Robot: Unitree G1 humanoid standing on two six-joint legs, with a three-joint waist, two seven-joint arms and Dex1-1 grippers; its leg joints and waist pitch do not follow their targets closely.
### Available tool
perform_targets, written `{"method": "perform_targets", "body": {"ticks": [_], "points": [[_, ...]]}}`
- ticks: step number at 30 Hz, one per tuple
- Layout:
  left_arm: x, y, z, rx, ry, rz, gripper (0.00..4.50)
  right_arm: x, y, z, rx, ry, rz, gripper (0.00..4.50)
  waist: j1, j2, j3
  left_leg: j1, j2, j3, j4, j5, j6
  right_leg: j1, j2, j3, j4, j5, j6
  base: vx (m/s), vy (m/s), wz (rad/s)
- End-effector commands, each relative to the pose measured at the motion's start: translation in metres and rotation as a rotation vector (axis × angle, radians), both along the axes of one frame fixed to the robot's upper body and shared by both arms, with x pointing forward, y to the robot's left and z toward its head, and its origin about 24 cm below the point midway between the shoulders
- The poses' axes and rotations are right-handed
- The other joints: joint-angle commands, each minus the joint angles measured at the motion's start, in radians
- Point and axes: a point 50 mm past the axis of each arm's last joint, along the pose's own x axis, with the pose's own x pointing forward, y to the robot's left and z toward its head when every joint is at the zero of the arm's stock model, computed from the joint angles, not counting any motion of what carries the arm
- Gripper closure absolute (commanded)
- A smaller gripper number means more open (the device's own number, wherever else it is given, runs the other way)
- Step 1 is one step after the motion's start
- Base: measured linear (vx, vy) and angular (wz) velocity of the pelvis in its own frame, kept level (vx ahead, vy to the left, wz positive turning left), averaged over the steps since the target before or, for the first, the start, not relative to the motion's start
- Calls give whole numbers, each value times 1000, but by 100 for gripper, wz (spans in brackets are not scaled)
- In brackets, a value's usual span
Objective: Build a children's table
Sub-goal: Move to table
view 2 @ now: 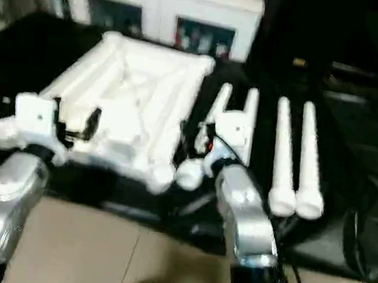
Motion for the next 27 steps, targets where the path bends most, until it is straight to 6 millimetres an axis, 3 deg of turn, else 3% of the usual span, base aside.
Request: {"method": "perform_targets", "body": {"ticks": [1,2,3,4,5,6,7,8,9,10,11,12,13,14,15,16,17,18,19,20,21,22,23,24,25,26,27], "points": [[1,10,4,21,-10,27,7,1,9,9,20,-38,34,0,43,-14,-73,-122,44,-28,22,76,19,169,-184,147,-104,154,-413,184,-42,8],[1,10,4,27,-11,11,7,-1,9,10,20,-39,40,0,46,-1,-75,-138,60,-34,5,140,-25,165,-157,109,-93,277,-448,160,-38,-1],[1,10,3,28,-12,3,7,-1,9,10,20,-39,40,0,46,30,-70,-127,85,-35,-77,245,-20,135,-99,46,-83,280,-409,127,-15,-1],[1,10,3,29,-12,-2,7,-1,9,10,20,-39,40,0,36,50,-69,-104,93,-26,-125,298,-6,120,-52,2,-74,216,-352,127,-15,-1],[1,10,3,30,-14,-15,7,-2,9,10,18,-38,40,0,12,110,-70,-1,144,-68,-169,221,49,35,33,-63,-7,9,-199,83,12,-2],[1,9,3,24,-15,-55,7,-4,8,9,20,-32,40,0,-32,100,-92,93,228,-155,-170,220,228,-67,22,-59,84,-123,-99,107,30,6],[0,8,3,15,-17,-72,7,-5,7,9,20,-30,38,0,-12,103,-83,84,225,-151,-147,277,281,-84,9,-44,93,-109,-65,107,30,6],[0,8,3,3,-22,-94,7,-6,7,8,21,-26,36,0,-14,94,-89,64,223,-139,-129,537,369,-102,-12,-28,99,2,4,117,23,8],[-2,10,2,15,-21,-128,7,-9,4,9,0,-28,34,0,16,73,-91,43,233,-3,-114,668,219,-125,-22,-20,58,156,8,66,28,-17],[-3,10,2,14,-21,-136,7,-10,4,9,-5,-26,32,0,16,51,-93,21,217,20,-106,644,186,-104,-33,-5,26,252,-9,66,28,-17],[-3,11,1,13,-20,-143,7,-11,4,8,-9,-25,30,0,46,27,-90,-14,106,94,-71,443,70,-94,-27,50,-34,369,-92,35,1,-39],[-4,12,1,9,-20,-154,7,-12,3,8,-14,-21,27,0,68,1,-98,-82,55,85,-55,189,-45,-31,-40,129,-39,508,-145,22,-46,-48],[-5,14,0,20,-17,-172,7,-13,3,8,-16,-26,26,0,79,10,-87,-114,77,37,-95,139,-24,-5,-92,88,-22,539,-161,22,-46,-48],[-6,16,-2,19,0,-187,7,-15,3,11,-15,-32,29,0,62,44,-93,-86,93,33,-121,123,-41,-20,-60,54,-23,463,-141,-4,-48,-27],[-7,21,-4,21,11,-195,7,-17,4,12,-9,-37,34,0,45,47,-90,-72,106,35,-131,72,-54,-26,-38,46,-29,343,-147,0,0,0],[-9,27,-5,28,6,-193,7,-19,5,13,5,-40,43,0,40,53,-84,-68,111,33,-138,48,-64,-28,-36,44,-34,276,-157,0,0,0],[-9,30,-7,39,23,-173,7,-20,5,12,11,-34,42,0,26,54,-72,-67,118,33,-153,-30,-85,-29,-32,42,-51,110,-159,-57,-18,-2],[-8,33,-8,47,41,-141,7,-19,3,12,8,-27,39,0,21,45,-64,-53,121,36,-159,-110,-107,-32,-33,43,-68,-70,-153,0,0,0],[-7,34,-8,49,44,-136,7,-19,3,13,7,-26,38,0,17,48,-60,-47,121,37,-164,-143,-118,-36,-31,43,-74,-146,-147,0,0,0],[-8,36,-5,38,31,-115,7,-20,3,13,15,-23,47,0,12,38,-50,-36,125,38,-172,-196,-130,-44,-32,43,-92,-264,-132,0,0,0],[-8,38,-3,39,21,-88,7,-20,3,13,15,-20,53,0,11,42,-42,-28,124,35,-176,-249,-147,-51,-34,43,-102,-368,-112,-52,-11,5],[-8,40,-3,40,27,-54,7,-20,2,12,6,-16,57,0,6,27,-40,-28,125,36,-177,-262,-151,-52,-35,42,-107,-403,-99,-52,-11,5],[-8,40,-5,27,41,-11,7,-21,2,8,-9,2,65,0,8,26,-39,-28,125,30,-181,-268,-157,-50,-39,40,-107,-450,-77,-53,-13,2],[-7,39,-6,7,45,10,7,-20,1,7,3,15,50,0,1,37,-42,13,126,64,-148,-264,-190,-97,-13,66,-140,-484,-39,-84,-10,-4],[-8,34,-4,-15,29,2,7,-19,-1,8,42,24,38,0,0,37,-41,41,112,87,-109,-300,-207,-131,5,74,-155,-549,-17,-84,-10,-4],[-8,31,-4,-16,25,-8,7,-19,-1,9,44,23,37,0,12,25,-43,21,107,90,-116,-290,-185,-104,-5,101,-151,-585,-2,-61,24,-33],[-9,27,-5,-1,27,-19,7,-19,-4,10,11,16,38,0,27,12,-45,3,99,94,-110,-260,-151,-86,-14,146,-152,-577,-6,40,83,-58]]}}
